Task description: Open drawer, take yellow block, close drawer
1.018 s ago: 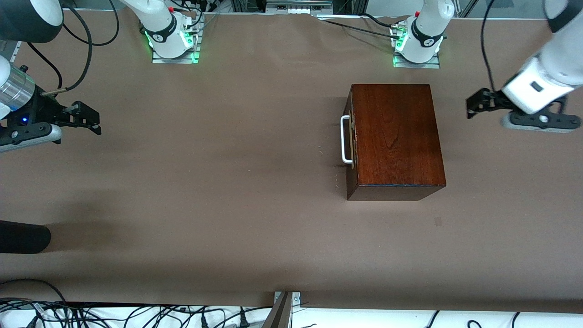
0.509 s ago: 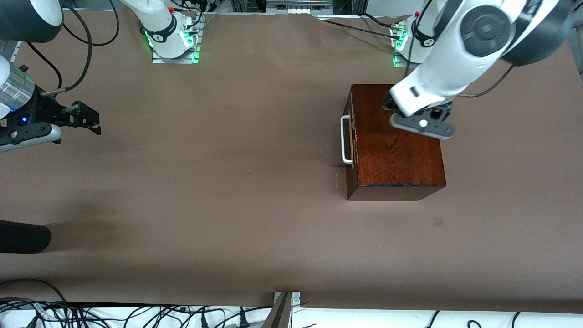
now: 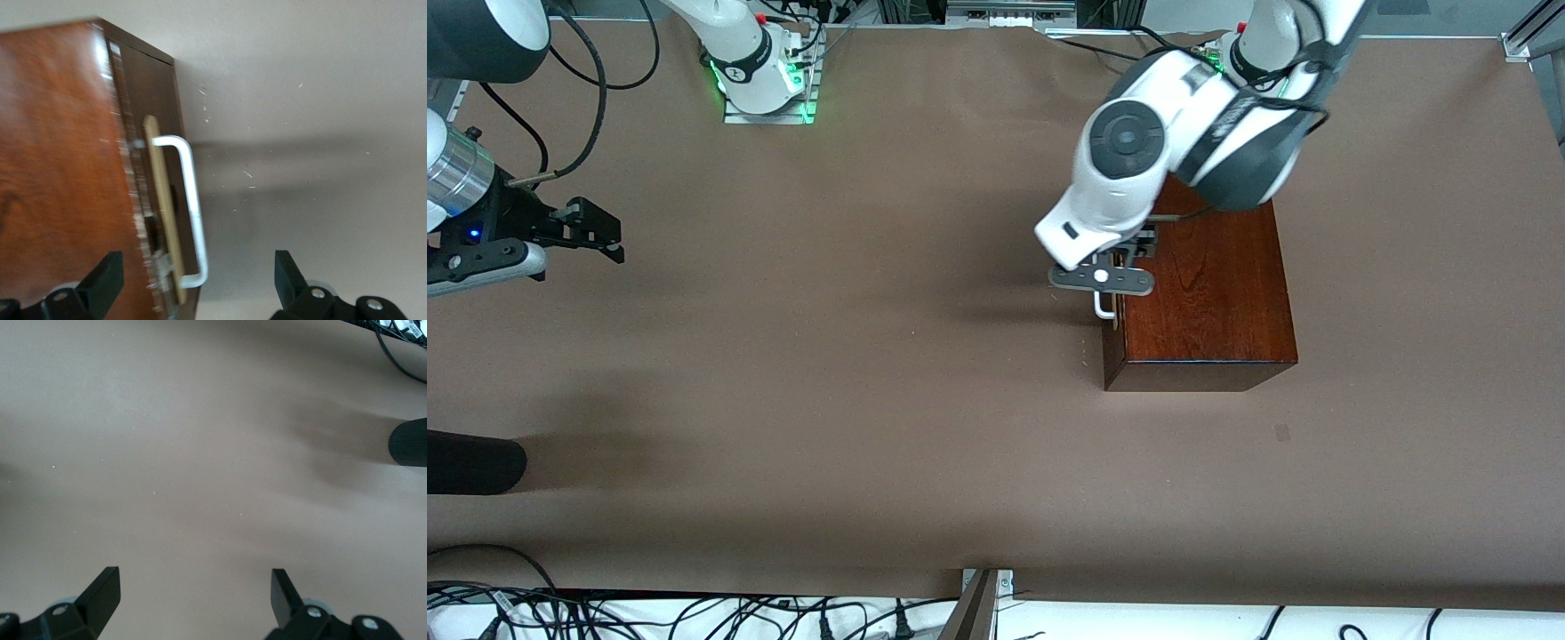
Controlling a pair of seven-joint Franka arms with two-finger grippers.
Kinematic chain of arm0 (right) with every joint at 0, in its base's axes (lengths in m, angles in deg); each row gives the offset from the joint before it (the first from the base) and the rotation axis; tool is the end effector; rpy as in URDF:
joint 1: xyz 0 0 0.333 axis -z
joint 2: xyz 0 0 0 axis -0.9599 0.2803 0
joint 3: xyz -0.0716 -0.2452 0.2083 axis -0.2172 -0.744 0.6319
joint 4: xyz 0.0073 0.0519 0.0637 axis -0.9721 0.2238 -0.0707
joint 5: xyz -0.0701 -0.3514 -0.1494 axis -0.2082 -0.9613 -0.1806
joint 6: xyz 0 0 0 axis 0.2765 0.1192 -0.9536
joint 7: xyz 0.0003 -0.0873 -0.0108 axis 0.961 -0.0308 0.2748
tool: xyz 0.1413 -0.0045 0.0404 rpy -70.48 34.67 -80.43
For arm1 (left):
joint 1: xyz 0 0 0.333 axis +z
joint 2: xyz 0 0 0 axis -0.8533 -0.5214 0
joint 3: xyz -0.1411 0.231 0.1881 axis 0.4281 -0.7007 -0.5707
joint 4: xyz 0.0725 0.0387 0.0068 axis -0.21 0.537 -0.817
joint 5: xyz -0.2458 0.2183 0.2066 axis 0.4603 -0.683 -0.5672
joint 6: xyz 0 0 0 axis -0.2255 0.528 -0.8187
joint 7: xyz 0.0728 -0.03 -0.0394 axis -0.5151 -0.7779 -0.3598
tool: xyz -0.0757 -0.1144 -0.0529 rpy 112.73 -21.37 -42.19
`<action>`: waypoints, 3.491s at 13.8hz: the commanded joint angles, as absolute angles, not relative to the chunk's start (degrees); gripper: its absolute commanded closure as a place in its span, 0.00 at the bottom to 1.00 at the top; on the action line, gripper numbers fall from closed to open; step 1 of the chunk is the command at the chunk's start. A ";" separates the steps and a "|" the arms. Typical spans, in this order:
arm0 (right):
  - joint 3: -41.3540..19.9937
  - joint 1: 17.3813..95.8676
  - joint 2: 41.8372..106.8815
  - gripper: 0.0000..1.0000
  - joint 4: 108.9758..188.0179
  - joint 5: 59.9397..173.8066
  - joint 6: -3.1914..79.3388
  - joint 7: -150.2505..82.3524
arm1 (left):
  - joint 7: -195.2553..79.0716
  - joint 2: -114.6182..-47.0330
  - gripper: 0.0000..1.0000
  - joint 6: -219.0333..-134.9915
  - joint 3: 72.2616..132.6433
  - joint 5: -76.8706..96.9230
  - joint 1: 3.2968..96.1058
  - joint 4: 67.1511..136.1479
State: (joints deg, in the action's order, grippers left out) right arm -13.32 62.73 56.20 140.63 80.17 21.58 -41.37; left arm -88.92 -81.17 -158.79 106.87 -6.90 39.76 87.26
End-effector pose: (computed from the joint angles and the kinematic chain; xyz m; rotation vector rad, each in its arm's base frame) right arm 0.5926 0.0340 0.5515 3.0996 0.4186 0.0704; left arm 0.5244 -0.3941 0.3884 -3.0426 0.1310 0.2512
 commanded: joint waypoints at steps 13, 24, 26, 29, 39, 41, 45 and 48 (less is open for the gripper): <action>-13.49 62.82 56.26 0.00 139.83 81.26 20.98 -42.01 | -94.88 -84.99 0.00 -170.93 106.72 -17.07 36.52 99.32; -13.49 62.82 56.26 0.00 139.83 81.26 21.07 -41.84 | -98.93 -87.46 0.00 -171.56 106.71 -21.28 34.49 99.23; -13.49 62.82 56.26 0.00 139.83 81.26 21.07 -41.84 | -99.45 -87.90 0.00 -171.56 106.71 -21.38 34.41 99.23; -13.49 62.82 56.26 0.00 139.83 81.26 21.15 -41.75 | -99.89 -88.42 0.00 -172.78 106.80 -21.38 33.88 99.06; -13.49 62.82 56.26 0.00 139.83 81.26 20.89 -42.19 | -103.40 -90.10 0.00 -175.50 106.80 -21.29 31.95 97.92; -13.49 62.82 56.26 0.00 139.83 81.26 20.89 -42.19 | -104.46 -90.10 0.00 -177.35 106.80 -20.85 31.77 97.21; -13.41 62.82 56.26 0.00 139.83 81.26 20.80 -41.66 | -105.96 -90.45 0.00 -181.22 106.89 -20.32 31.16 96.34; -13.49 62.82 56.34 0.00 139.83 81.26 20.89 -41.66 | -106.65 -92.55 0.00 -181.14 106.89 -16.91 28.62 91.87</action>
